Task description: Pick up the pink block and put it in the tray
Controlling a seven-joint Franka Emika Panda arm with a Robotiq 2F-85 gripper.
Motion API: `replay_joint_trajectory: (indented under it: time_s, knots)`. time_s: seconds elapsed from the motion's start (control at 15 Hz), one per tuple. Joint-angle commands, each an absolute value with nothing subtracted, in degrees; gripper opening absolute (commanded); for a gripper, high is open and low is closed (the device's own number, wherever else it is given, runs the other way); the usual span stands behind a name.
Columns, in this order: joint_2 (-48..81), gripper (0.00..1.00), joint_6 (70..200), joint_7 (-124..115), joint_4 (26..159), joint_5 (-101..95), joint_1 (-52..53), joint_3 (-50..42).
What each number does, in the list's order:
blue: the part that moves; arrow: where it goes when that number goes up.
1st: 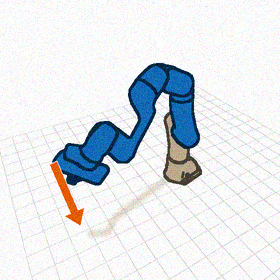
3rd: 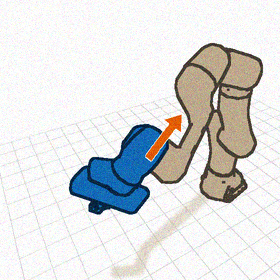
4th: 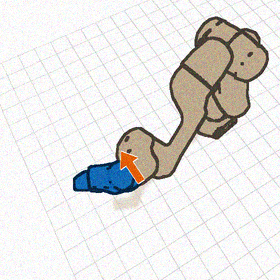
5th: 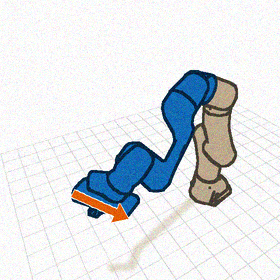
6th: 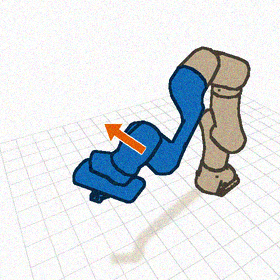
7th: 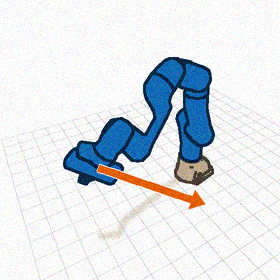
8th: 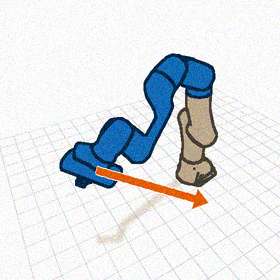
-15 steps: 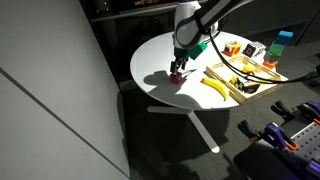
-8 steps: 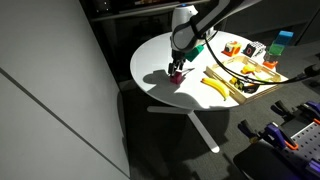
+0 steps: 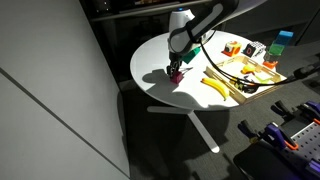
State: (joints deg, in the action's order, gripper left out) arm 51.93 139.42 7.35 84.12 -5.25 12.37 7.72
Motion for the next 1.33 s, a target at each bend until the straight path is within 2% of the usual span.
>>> replay_joint_trajectory:
  time_s: [0.0, 0.73, 1.27]
  knots:
    - [52.8, 0.34, 136.0, 6.8, 80.2, -6.6, 13.4, 6.2]
    - [45.6, 0.33, 125.1, 5.4, 80.9, -8.1, 12.7, 2.8]
    - [38.0, 0.33, 126.4, 1.0, 88.4, -7.6, 11.1, 1.1]
